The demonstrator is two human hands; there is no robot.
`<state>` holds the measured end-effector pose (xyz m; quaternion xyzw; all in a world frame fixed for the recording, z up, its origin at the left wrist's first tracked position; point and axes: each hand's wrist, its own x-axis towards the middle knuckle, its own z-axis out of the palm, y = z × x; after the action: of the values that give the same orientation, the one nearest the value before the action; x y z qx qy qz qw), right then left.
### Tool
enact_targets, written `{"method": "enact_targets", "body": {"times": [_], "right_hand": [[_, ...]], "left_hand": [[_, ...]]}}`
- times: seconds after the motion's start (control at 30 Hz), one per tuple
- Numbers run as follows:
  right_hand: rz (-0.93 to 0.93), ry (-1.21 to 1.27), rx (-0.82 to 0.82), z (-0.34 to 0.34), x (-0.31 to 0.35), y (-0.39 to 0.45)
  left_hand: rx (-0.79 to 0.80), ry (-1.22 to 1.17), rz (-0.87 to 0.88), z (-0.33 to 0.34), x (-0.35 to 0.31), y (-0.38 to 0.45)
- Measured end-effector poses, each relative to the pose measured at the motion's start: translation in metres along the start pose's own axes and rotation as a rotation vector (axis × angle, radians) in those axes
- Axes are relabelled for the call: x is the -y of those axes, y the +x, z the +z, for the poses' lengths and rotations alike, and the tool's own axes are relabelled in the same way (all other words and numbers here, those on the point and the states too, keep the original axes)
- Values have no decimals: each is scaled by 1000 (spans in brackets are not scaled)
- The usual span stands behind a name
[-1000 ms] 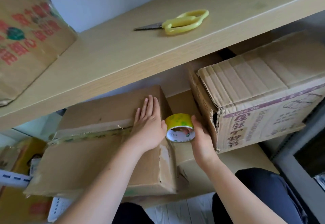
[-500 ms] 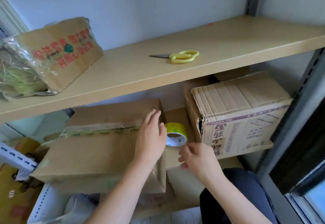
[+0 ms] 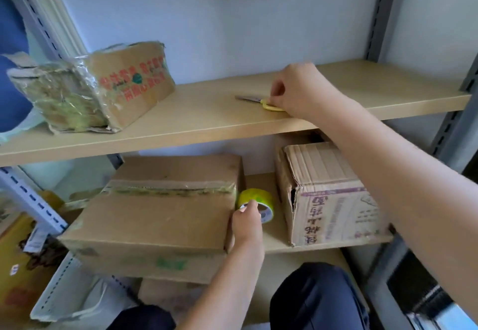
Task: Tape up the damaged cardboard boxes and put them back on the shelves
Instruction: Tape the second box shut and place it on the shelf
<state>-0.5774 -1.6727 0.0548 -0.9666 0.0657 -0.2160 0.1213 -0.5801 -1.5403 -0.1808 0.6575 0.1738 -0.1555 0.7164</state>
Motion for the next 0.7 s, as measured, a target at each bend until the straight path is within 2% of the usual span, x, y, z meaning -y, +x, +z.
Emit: {"method": "enact_targets", "body": {"times": [0.1,0.17,0.23,0.3,0.33,0.43,0.5,0.6,0.7], "right_hand": [[-88,-288,148,-8,5,14],[-108,-458,198,-11,10,19],[-77,-512,243,-17,14,19],[-89,-417,268,-27,16,6],[-123,-315,229,-31,16,-7],[-253,-39,-17,-34,24,-71],[-226,42,62,-22,27,-105],[-80,16,362,29,17,-126],[66,182,427,86,4,-139]], "left_hand": [[-36,-216,-173,9,-2,10],[-19,-361,-223,16,-2,12],[-8,-500,-245,21,1,14],[-24,-584,-263,26,7,20],[-13,-594,-268,28,10,22],[34,-492,-195,36,22,38],[-6,-433,-102,38,28,44],[60,-376,1,36,34,44],[74,-414,-39,32,34,44]]}}
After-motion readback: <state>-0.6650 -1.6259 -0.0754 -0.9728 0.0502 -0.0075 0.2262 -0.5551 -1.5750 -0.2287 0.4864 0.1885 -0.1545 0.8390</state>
